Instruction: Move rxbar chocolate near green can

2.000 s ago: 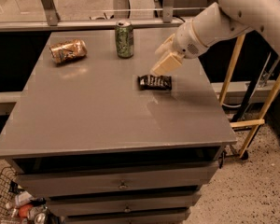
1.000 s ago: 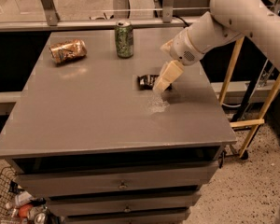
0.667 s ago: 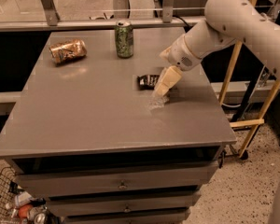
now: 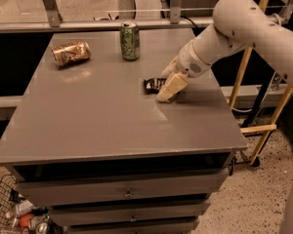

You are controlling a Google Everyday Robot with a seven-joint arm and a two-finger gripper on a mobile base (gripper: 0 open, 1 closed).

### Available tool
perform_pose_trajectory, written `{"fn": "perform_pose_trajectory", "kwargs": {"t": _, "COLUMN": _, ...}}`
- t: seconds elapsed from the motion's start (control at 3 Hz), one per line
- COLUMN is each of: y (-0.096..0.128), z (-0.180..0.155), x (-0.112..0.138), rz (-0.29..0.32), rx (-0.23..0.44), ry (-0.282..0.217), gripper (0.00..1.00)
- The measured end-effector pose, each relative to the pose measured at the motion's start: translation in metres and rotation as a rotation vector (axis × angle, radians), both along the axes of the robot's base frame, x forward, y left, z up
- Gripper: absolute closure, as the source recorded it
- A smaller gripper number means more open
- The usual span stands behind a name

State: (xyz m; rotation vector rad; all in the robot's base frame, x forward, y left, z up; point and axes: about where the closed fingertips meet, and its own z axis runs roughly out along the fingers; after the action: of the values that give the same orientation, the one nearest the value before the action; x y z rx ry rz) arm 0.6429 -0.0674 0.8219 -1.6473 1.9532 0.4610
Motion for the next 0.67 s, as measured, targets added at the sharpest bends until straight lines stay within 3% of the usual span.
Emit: {"fn": "perform_pose_trajectory", "kwargs": {"t": 0.67, "y": -0.0003, "z": 0.0047, "x": -0.0005, "rz": 0.0, "rx": 0.001, "ry": -0.003, "gripper": 0.95}}
